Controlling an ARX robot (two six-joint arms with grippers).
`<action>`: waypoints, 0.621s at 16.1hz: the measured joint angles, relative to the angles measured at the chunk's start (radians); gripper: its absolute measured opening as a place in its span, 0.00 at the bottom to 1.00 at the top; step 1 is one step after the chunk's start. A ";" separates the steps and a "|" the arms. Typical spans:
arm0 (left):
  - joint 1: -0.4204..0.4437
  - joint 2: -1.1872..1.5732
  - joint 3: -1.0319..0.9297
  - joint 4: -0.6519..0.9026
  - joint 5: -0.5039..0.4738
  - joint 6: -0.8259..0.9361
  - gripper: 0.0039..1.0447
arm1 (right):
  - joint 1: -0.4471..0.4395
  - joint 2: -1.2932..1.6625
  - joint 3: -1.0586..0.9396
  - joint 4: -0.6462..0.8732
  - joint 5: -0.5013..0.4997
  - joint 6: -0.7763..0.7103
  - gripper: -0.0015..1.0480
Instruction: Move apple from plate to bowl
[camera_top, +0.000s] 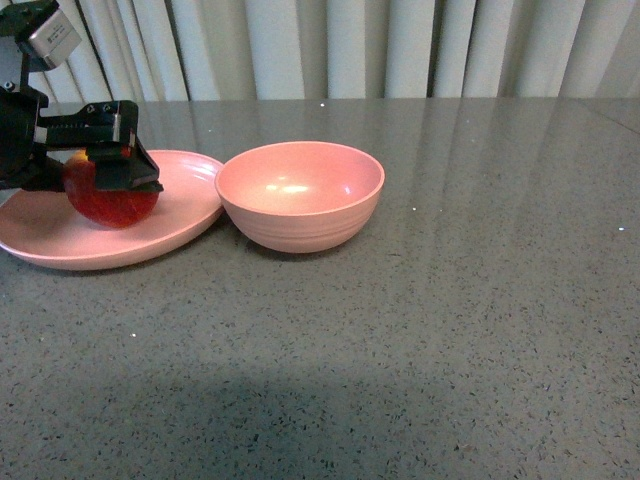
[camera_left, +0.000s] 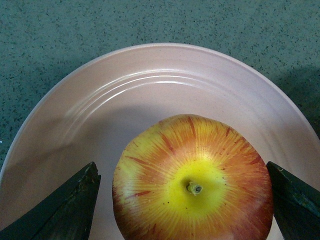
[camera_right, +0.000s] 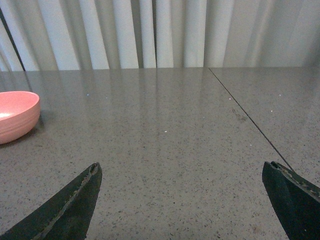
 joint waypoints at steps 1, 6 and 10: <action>-0.003 0.005 0.001 -0.005 -0.008 0.001 0.94 | 0.000 0.000 0.000 0.000 0.000 0.000 0.94; -0.010 0.009 0.001 -0.007 -0.011 0.008 0.76 | 0.000 0.000 0.000 0.000 0.000 0.000 0.94; -0.010 0.009 0.018 -0.021 -0.020 0.022 0.67 | 0.000 0.000 0.000 0.000 0.000 0.000 0.94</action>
